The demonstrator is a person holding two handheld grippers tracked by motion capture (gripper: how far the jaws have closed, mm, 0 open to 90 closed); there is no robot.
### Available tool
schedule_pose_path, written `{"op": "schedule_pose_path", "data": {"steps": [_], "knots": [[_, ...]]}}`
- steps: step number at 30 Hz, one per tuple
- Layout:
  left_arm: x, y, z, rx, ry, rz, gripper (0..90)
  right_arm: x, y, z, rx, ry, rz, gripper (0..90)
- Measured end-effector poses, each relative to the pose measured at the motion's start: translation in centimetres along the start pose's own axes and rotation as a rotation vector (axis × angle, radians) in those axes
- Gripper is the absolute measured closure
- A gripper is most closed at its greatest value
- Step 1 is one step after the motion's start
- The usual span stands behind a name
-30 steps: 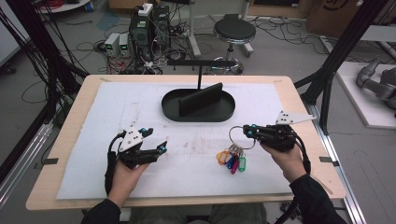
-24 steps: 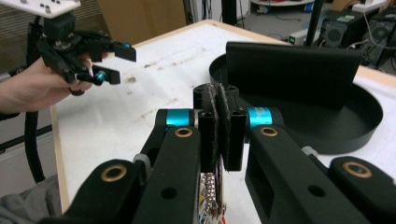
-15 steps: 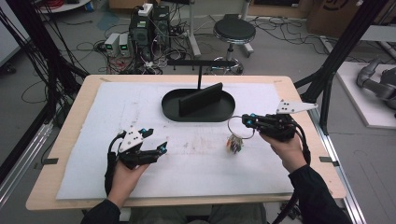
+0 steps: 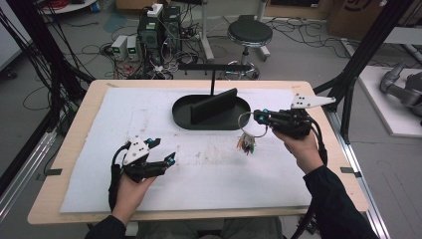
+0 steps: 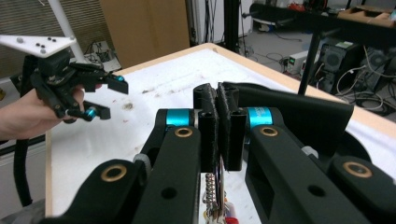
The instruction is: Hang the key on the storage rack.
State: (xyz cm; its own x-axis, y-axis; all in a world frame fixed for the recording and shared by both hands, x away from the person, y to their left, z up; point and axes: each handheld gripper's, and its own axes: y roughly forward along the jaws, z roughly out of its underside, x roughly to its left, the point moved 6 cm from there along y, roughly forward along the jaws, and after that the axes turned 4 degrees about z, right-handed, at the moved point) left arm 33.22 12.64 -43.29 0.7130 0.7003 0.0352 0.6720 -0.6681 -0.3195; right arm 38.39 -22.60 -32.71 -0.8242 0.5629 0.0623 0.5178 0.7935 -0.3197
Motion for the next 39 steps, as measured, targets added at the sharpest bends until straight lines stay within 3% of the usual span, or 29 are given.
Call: {"op": "schedule_pose_path", "data": {"steps": [19, 39], "knots": [[-0.3, -0.5, 0.6, 0.008, -0.001, 0.012, 29.1, -1.2, 1.5, -3.7, -0.025, -0.032, 0.013, 87.9], [-0.4, -0.5, 0.9, 0.016, 0.006, 0.031, 29.1, -3.9, 3.7, -6.3, -0.055, -0.034, 0.073, 87.8]]}}
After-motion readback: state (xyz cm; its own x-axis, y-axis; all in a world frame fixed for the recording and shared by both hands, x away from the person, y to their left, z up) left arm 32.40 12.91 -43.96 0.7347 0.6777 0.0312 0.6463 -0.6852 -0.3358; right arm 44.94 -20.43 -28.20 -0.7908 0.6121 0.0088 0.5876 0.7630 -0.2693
